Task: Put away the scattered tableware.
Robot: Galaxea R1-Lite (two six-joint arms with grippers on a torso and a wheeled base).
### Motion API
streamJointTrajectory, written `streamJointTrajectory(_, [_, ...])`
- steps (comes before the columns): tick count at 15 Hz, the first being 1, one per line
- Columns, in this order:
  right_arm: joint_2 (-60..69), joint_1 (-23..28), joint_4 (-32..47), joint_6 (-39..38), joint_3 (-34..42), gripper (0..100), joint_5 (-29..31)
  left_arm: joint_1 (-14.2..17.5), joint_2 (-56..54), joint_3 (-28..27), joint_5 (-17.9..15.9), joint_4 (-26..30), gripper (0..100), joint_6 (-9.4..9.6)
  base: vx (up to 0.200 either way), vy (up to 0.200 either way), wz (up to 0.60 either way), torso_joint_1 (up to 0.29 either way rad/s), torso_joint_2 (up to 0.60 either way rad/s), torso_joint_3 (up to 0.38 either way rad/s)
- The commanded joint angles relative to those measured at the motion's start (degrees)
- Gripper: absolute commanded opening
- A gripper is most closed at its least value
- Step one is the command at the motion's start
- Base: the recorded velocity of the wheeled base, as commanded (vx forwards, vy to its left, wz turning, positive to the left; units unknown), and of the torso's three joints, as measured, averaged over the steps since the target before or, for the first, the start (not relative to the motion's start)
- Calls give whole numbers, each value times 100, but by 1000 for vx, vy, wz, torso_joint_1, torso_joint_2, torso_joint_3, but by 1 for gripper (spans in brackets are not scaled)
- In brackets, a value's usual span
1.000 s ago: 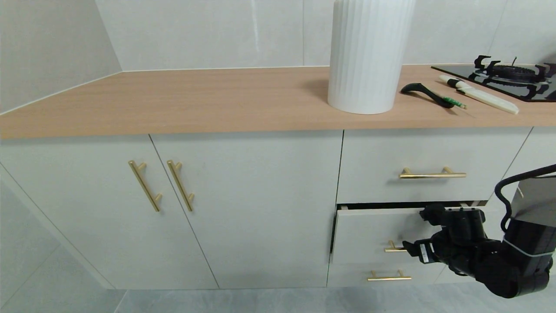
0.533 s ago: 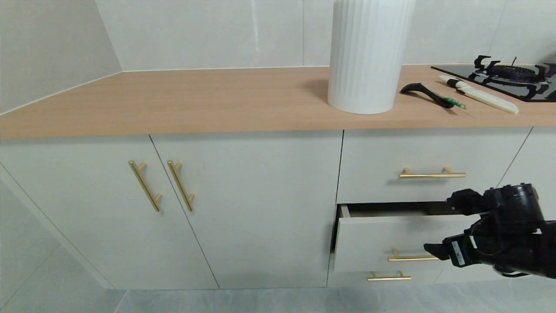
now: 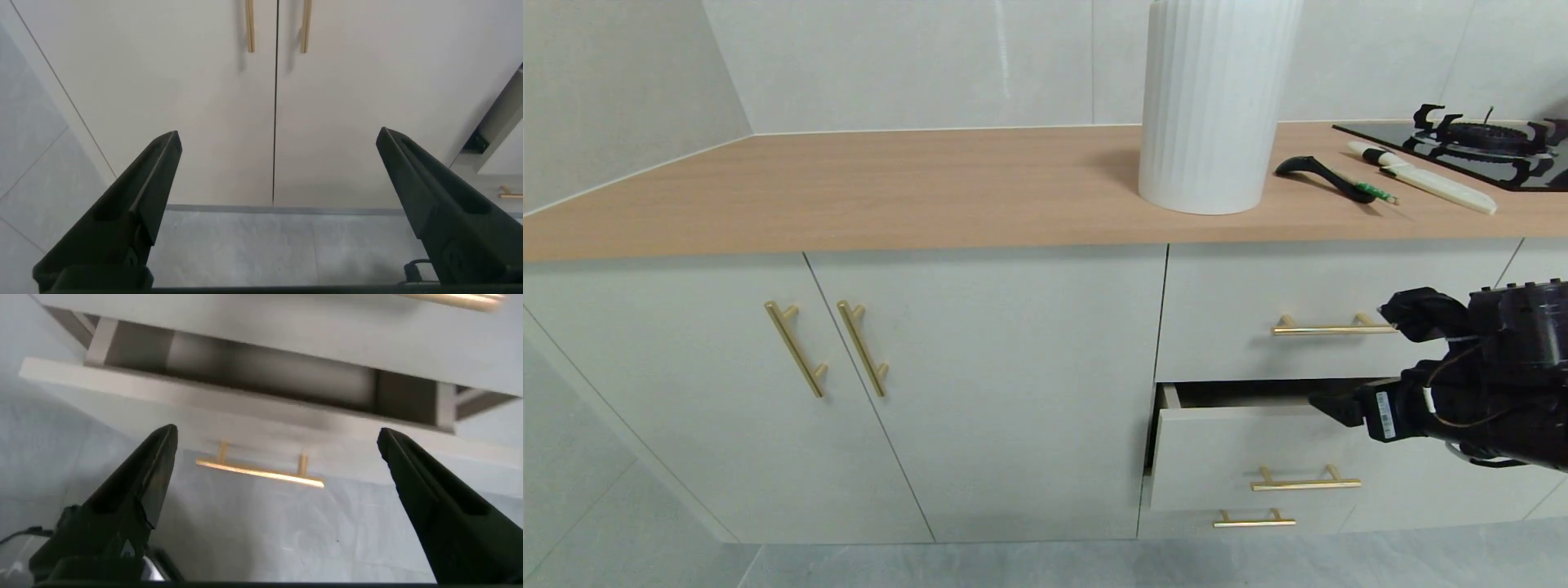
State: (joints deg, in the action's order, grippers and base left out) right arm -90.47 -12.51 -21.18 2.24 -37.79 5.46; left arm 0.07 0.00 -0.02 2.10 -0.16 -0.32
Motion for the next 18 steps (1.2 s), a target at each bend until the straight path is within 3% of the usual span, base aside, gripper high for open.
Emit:
streamJointTrajectory(1, [-947, -6, -625, -418, -35, 100, 25, 1, 9, 2, 1, -2, 100, -3, 0, 0, 0, 0, 0, 0])
streamJointTrajectory(3, [-1351, -15, -1257, -426, 96, 100, 87, 1, 9, 2, 1, -2, 100, -3, 0, 0, 0, 0, 0, 0])
streamJointTrajectory(11, [-2221, -24, -2462, -426, 114, 100, 482, 1, 9, 2, 1, -2, 100, -3, 0, 0, 0, 0, 0, 0])
streamJointTrajectory(18, [-2318, -24, -2611, -426, 132, 100, 509, 1, 9, 2, 1, -2, 100, -3, 0, 0, 0, 0, 0, 0])
